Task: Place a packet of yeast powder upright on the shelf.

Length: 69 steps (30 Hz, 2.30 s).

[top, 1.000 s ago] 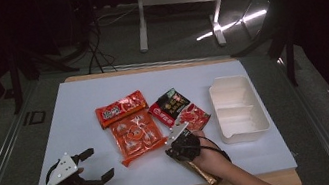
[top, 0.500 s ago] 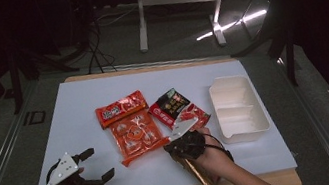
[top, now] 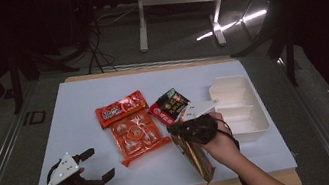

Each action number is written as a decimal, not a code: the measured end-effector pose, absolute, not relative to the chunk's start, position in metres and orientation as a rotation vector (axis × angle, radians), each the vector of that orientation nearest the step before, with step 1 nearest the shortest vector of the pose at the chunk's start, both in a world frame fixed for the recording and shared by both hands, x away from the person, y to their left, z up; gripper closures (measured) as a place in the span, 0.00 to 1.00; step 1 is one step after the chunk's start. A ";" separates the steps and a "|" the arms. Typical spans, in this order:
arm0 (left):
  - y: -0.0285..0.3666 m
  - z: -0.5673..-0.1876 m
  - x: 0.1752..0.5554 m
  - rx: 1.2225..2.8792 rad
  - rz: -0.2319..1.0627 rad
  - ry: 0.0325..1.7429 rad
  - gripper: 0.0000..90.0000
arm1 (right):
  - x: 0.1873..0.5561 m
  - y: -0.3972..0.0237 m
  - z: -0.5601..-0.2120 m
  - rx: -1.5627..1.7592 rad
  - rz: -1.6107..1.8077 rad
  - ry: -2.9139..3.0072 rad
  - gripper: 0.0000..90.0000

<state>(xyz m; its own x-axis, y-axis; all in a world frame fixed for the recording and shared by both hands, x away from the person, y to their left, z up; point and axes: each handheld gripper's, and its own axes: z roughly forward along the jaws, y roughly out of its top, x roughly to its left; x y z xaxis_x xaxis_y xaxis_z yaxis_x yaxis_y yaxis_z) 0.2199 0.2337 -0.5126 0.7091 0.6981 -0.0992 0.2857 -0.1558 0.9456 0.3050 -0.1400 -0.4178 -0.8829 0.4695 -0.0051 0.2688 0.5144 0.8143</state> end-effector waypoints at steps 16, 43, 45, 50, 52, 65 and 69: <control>0.234 -0.513 0.220 1.741 0.429 0.787 0.02 | 0.333 -0.163 -0.371 0.700 1.392 2.273 0.99; 0.234 -0.514 0.221 1.744 0.417 0.792 0.02 | 0.393 -0.201 -0.332 0.875 1.355 2.023 0.99; 0.234 -0.514 0.221 1.738 0.415 0.795 0.02 | 0.398 -0.205 -0.330 0.897 1.361 1.992 0.99; 0.234 -0.515 0.222 1.743 0.413 0.795 0.02 | 0.409 -0.216 -0.326 0.946 1.352 1.923 0.99; 0.234 -0.514 0.222 1.741 0.413 0.795 0.02 | 0.416 -0.222 -0.324 0.967 1.332 1.892 0.99; 0.234 -0.515 0.221 1.741 0.418 0.800 0.02 | 0.447 -0.243 -0.338 1.059 1.215 1.749 0.99; 0.236 -0.515 0.221 1.736 0.420 0.804 0.02 | 0.455 -0.247 -0.342 1.075 1.215 1.720 0.99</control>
<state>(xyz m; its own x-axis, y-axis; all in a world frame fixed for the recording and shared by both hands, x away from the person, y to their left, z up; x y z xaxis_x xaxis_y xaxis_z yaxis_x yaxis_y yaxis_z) 0.2212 0.2356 -0.5145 0.7046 0.6997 -0.1183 0.3029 -0.1458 0.9418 0.4548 -0.2468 -0.3422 -0.3590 0.9268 -0.1101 0.2058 0.1937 0.9592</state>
